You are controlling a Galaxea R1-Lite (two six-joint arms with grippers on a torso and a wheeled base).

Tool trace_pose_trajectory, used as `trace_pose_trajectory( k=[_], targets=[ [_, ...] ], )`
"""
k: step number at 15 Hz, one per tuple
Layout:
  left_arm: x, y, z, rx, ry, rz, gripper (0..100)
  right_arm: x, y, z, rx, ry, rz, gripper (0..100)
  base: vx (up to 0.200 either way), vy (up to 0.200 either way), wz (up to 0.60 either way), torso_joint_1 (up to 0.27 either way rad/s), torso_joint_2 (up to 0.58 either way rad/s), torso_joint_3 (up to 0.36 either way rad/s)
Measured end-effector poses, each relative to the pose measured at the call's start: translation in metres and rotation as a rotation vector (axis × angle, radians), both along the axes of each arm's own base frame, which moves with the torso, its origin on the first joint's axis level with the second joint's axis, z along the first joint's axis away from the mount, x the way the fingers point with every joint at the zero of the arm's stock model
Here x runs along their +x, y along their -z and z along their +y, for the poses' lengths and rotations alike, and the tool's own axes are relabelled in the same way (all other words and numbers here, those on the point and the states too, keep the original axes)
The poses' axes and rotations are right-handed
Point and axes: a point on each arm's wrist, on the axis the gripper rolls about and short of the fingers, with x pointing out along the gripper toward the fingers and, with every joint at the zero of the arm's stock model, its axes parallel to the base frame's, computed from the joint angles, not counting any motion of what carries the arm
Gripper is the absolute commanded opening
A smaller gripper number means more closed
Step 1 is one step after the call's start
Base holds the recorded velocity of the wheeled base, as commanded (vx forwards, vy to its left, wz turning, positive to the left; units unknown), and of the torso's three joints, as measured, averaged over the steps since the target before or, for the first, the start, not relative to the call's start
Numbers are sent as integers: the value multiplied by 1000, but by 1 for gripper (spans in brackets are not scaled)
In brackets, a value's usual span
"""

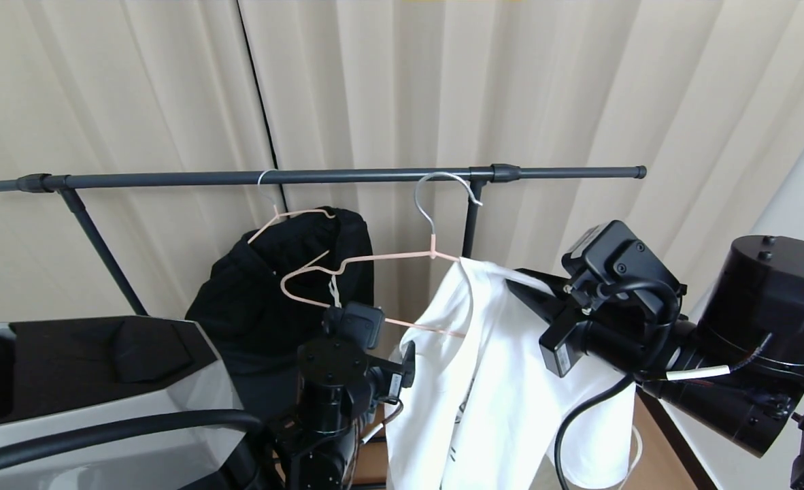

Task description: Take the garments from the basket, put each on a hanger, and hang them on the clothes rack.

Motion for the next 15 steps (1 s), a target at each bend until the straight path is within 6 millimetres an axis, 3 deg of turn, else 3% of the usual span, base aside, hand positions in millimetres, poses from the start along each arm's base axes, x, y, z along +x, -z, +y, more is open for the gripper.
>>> trace_pose_trajectory(
  k=[11,12,15],
  targets=[
    [18,19,13,41,-67,14,100,-8,-12,-10,27,10,-35,0,0,0,0,0,0,0],
    [19,19,14,41,-69,15,0,-8,-13,-11,28,12,-36,0,0,0,0,0,0,0],
    [19,16,16,34,-74,4,0,-4,-12,-16,27,37,-34,0,0,0,0,0,0,0]
  ],
)
